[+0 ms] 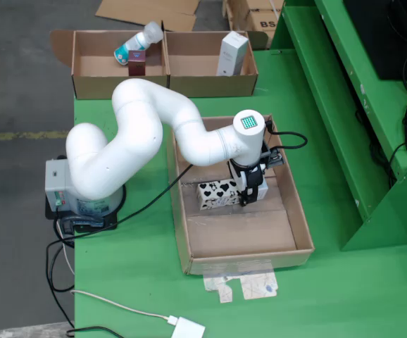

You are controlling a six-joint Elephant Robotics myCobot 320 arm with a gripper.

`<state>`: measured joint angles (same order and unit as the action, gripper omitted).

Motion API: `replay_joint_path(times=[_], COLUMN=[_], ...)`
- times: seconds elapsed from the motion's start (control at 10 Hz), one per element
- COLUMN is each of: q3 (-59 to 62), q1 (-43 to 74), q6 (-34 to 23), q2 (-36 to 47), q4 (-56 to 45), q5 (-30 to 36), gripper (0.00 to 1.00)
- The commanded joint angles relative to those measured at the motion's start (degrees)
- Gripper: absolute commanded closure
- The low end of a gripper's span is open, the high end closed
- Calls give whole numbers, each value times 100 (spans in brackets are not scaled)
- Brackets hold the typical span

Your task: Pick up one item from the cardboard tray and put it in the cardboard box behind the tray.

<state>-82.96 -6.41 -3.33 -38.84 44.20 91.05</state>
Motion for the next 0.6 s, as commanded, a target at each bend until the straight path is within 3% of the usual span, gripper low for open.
replay_joint_path(times=[0.0, 0.1, 0.2, 0.3, 0.4, 0.5], q3=[-13, -13, -679, -679, -1095, -1095], q1=[-24, -24, -31, -31, -16, -16], q6=[29, 29, 88, 88, 12, 12], q2=[302, 302, 1371, 1371, 2374, 2374], q4=[156, 156, -63, -63, -367, -367], q5=[-2, -2, 36, 36, 94, 94], gripper=[100, 100, 100, 100, 100, 100])
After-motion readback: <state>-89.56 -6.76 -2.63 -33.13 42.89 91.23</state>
